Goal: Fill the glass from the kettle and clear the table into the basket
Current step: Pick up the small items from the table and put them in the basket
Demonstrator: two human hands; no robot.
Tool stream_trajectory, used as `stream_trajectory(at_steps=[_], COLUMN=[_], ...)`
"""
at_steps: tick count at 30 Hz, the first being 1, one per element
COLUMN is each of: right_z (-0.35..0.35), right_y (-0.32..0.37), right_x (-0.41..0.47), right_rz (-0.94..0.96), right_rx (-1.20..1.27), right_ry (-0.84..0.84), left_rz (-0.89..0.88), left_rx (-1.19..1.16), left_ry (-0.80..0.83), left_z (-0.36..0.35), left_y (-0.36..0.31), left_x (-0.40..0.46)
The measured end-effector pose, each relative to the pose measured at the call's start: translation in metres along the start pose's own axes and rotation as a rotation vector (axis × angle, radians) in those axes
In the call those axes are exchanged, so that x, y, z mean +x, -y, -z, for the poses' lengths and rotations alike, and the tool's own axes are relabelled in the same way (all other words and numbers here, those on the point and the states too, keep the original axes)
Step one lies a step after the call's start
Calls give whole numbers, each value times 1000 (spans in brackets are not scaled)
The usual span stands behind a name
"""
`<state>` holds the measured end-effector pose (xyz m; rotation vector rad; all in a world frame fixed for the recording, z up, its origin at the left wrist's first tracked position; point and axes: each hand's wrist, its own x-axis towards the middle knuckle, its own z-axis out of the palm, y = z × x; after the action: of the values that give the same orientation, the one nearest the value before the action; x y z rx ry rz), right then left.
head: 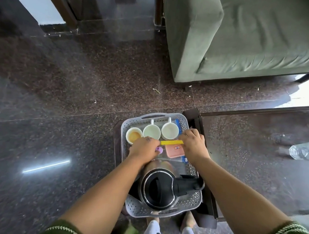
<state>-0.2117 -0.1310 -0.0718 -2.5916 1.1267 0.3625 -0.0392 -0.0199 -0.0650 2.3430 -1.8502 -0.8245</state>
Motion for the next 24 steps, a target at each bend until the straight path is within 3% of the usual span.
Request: stream_trajectory(at_steps=[6,12,14,24], right_z=[2,4,3,4], right_y=[-4,-5,-5,-6], right_x=[2,5,5,4], right_rz=[9,36,44,69], right_rx=[58,75,46,42], right_ry=[-24,-27,-35,-9], left_rz=[-71,123,82,46], left_rx=[25,-182,-174,-137], left_ry=[85,162,184,120], left_z=[-10,-22,-23,-24], left_y=[8,13,12,10], left_x=[10,15,19,23])
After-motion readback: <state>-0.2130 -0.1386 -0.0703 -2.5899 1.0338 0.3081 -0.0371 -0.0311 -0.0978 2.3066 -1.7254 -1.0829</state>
